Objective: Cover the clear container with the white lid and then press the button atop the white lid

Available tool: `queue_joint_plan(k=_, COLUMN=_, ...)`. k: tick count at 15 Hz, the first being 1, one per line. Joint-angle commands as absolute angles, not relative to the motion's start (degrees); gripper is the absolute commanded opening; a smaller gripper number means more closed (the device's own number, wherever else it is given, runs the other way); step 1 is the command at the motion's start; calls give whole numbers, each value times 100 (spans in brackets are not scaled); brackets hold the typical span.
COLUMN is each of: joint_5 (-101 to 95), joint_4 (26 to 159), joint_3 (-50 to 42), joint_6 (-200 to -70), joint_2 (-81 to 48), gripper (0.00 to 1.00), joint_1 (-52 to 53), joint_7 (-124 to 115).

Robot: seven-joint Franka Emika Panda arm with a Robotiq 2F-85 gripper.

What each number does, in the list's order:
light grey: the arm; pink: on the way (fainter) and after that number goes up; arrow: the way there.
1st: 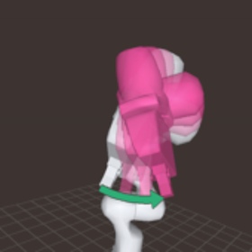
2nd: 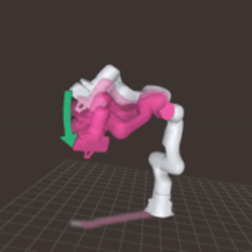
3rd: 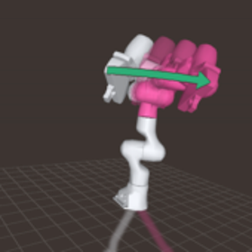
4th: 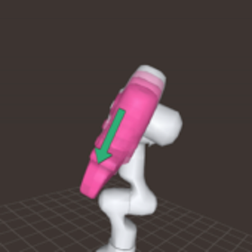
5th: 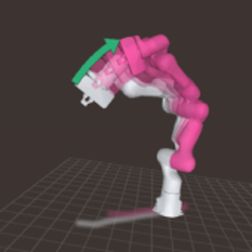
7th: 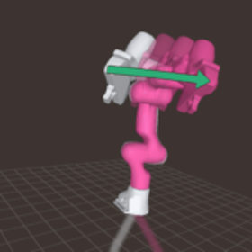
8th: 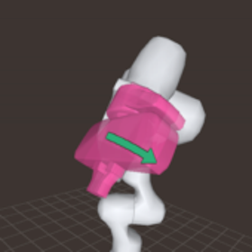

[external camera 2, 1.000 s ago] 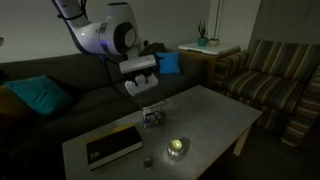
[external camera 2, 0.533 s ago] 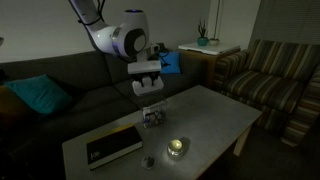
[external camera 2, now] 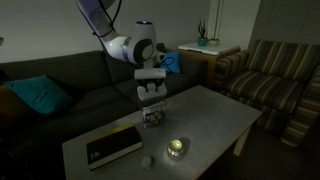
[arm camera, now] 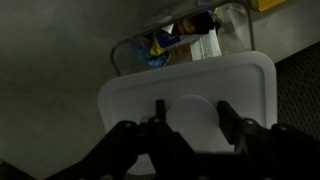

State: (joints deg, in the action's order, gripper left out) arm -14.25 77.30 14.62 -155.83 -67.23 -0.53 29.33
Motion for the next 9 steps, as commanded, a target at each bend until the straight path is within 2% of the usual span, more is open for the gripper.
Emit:
queue_joint_plan(k=1, joint_5=-1317, joint_4=6935, joint_3=1388, joint_6=-15025, joint_2=-7187, gripper=29, joint_1=105, joint_7=3115)
queue_joint_plan(k=9, joint_5=-1441, joint_4=6648, joint_3=1091, joint_6=-14499, joint_2=-7377, gripper=29, joint_1=344, joint_7=3292)
